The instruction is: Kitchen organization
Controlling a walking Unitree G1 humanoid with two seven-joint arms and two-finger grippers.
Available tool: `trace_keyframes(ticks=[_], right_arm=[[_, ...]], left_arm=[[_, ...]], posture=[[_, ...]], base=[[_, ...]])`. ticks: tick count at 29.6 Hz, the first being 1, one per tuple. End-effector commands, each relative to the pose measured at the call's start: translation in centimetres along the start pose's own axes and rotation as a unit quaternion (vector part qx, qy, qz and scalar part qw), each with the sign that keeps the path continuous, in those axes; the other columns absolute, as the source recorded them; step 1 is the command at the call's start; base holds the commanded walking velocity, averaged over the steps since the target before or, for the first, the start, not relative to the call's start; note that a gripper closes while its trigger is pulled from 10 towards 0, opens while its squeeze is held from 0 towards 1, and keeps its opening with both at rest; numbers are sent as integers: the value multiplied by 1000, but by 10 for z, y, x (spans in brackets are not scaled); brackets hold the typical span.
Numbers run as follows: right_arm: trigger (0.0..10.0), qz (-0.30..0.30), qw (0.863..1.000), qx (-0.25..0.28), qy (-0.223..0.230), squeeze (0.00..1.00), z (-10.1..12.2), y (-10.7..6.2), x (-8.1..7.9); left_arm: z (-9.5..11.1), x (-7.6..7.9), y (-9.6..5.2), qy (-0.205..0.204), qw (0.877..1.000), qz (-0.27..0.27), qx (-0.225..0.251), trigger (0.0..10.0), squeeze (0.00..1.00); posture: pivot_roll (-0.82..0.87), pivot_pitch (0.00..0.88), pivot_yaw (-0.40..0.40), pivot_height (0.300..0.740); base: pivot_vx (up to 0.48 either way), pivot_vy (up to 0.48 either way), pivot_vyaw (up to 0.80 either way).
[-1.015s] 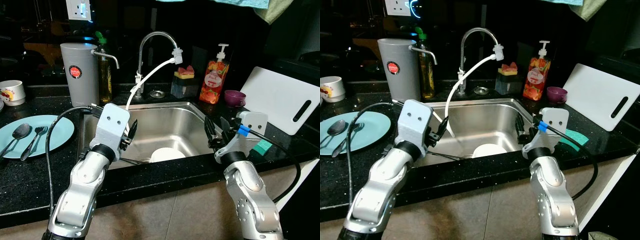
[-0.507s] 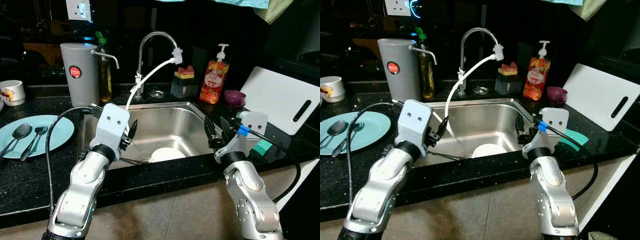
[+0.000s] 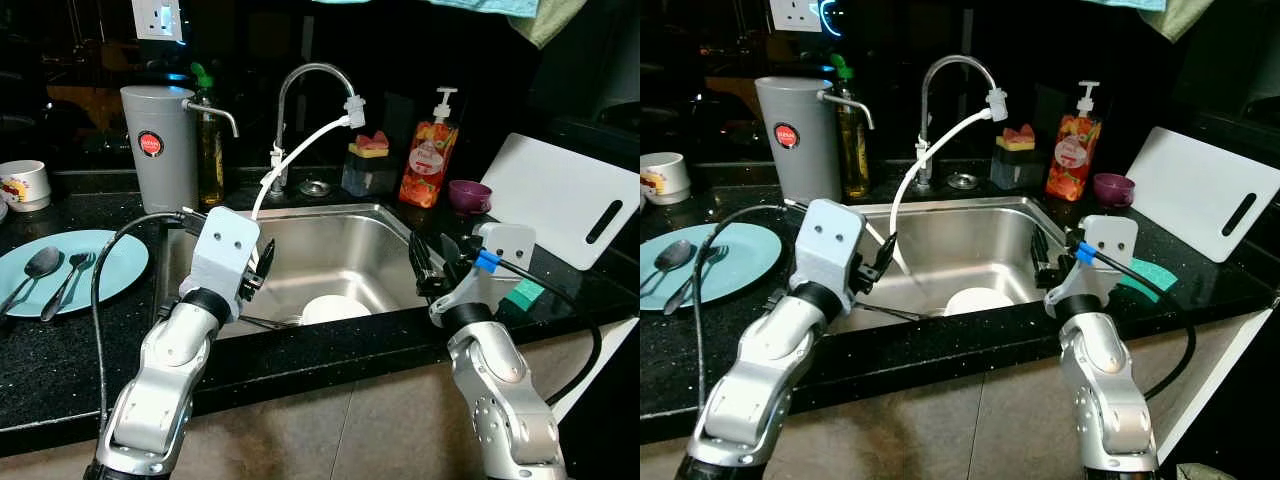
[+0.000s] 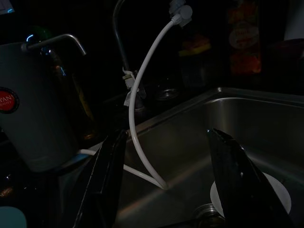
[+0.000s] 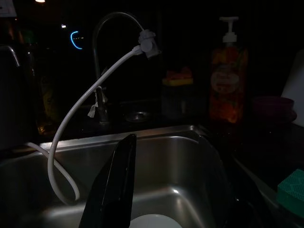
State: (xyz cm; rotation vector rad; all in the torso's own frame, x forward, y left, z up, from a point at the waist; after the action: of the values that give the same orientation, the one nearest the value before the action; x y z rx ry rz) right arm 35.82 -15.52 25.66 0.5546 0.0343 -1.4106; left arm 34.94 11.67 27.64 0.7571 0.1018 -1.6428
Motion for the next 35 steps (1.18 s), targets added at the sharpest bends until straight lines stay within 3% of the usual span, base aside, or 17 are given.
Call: trace_keyframes(ticks=[1,35], right_arm=[[10000,-5,1000,-2,-5,0,-1,-1,2],[10000,-1,1000,-1,-6,0,0,0,1]], left_arm=[[1,2,0,1,1000,-1,0,10000,0],[2,2,0,2,1000,-2,2,10000,0]], posture=[[176,25,-107,740],[177,25,-108,740]], base=[[0,0,0],[0,0,0]])
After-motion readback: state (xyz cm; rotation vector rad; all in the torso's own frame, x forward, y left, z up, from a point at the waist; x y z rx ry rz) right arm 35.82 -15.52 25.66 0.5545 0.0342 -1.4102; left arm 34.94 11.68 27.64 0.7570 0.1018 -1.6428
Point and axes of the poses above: a point about 5 cm out from each wrist's last joint towards the gripper, its own y axis pointing out of the wrist towards the gripper, its own z axis along the axis of the wrist's last joint, x = y × z, the point moved 5 cm from there along y, pointing out of the wrist towards the gripper, and after that the axes turned 14 degrees about y, right-handed, at the moved point
